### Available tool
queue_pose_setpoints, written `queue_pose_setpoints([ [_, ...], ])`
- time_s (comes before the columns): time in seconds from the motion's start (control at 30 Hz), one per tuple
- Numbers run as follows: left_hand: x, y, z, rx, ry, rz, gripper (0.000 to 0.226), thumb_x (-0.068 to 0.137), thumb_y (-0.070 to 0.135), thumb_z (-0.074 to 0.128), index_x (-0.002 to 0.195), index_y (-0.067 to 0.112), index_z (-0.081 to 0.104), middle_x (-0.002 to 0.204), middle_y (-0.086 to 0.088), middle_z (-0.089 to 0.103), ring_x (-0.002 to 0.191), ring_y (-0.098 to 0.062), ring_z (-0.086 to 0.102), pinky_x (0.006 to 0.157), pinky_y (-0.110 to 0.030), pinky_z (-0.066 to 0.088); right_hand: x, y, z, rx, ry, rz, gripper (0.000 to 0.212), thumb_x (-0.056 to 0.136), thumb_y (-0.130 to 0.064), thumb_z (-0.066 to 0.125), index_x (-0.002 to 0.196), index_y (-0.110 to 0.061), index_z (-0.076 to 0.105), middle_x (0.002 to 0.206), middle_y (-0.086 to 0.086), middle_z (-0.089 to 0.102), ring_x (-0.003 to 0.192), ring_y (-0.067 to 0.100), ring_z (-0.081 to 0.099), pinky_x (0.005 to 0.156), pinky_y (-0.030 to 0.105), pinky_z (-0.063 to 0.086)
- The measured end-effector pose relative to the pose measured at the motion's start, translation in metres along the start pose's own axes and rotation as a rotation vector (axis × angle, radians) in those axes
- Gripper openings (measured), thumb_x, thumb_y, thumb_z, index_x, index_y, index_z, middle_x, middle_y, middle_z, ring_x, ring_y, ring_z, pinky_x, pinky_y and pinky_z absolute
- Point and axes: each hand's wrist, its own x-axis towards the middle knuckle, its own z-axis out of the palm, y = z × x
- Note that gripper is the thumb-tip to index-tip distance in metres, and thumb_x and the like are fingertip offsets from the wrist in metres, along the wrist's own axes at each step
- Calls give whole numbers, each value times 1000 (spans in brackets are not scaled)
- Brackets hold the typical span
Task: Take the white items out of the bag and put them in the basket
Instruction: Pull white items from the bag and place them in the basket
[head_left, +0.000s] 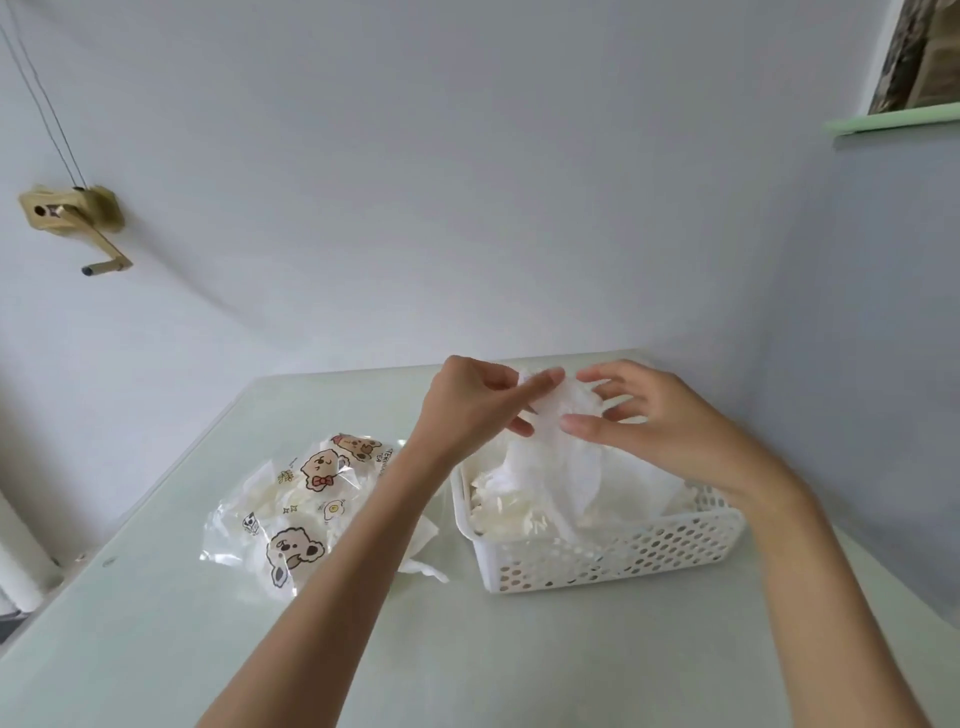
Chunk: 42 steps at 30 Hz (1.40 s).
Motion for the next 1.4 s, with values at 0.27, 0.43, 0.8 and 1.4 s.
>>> queue_pose_setpoints([
  [0.27,7,-21,13,29,34,114,65,78,79,42,113,30,66,99,17,71,87,4,67,66,-23,50,11,19,-2,112,-23,-109,10,87,-18,68,93,-10,67,92,9,72,90,26,69,85,46,52],
  [0.43,12,-37,24,-35,-256,217,67,76,58,70,133,27,52,121,8,66,113,-3,60,98,-28,49,15,20,-1,394,-61,-105,23,87,-7,65,110,-8,66,106,11,71,97,22,69,84,32,55],
  [0.8,20,-40,42,-146,-16,310,52,67,9,86,110,28,63,55,5,40,52,-11,37,53,-22,33,18,39,-14,337,-121,89,34,67,-51,76,83,-20,74,87,-1,72,81,10,65,81,25,46],
  [1.4,15,-40,38,-235,-228,146,14,87,32,69,80,20,67,81,6,64,74,-11,59,68,-25,46,23,33,-12,360,421,-16,24,95,-23,56,71,-20,57,60,-12,51,60,7,48,58,21,38],
])
